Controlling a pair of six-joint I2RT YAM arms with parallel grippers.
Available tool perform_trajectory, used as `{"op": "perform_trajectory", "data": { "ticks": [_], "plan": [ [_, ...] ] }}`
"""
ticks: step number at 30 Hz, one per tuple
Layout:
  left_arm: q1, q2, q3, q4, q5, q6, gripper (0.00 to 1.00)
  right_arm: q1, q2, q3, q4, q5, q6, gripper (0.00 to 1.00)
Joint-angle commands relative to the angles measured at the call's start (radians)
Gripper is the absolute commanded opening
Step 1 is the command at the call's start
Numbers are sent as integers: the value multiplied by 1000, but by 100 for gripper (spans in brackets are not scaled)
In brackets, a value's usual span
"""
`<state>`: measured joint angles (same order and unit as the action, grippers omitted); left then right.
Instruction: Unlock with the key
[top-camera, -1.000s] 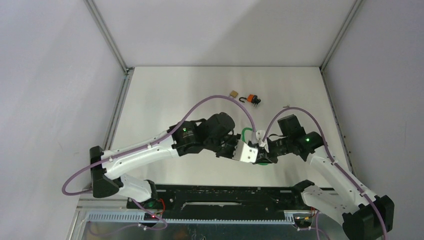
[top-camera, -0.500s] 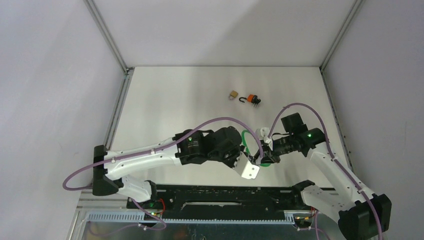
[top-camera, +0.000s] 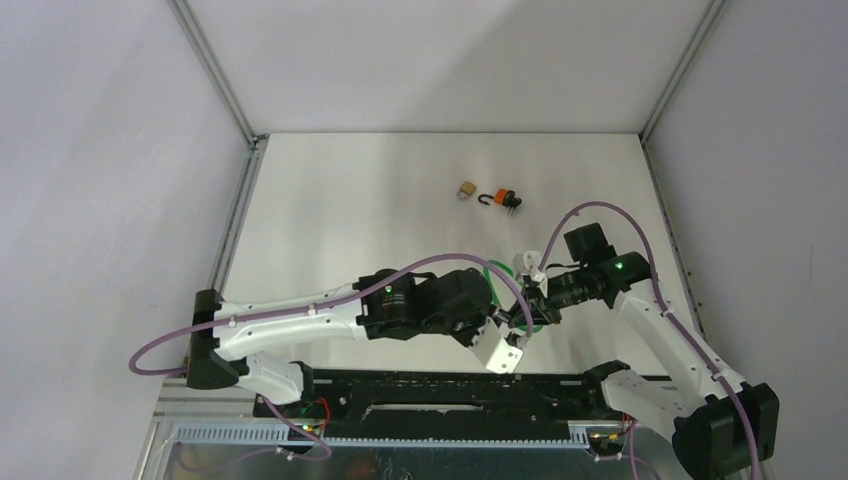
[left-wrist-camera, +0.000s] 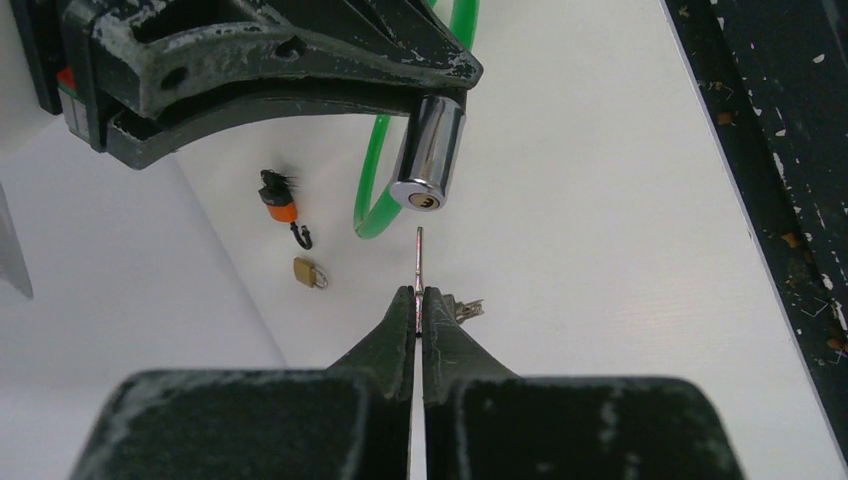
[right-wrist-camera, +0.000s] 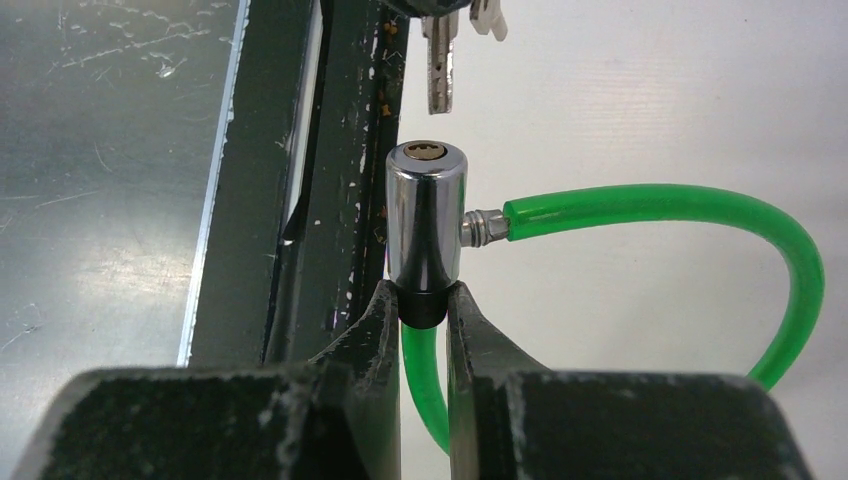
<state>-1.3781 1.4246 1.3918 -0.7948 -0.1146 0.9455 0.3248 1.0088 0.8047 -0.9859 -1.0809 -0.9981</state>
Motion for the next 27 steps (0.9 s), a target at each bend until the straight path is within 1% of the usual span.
{"op": "perform_trajectory", "data": {
  "ticks": [1, 27],
  "plan": [
    [-28, -8, 5, 30, -39, 36, 0, -8, 12, 52, -19, -57, -19, 0],
    [-52, 14, -14, 46, -76, 62, 0, -15, 17, 53, -20, -64, -11, 0]
  ]
}}
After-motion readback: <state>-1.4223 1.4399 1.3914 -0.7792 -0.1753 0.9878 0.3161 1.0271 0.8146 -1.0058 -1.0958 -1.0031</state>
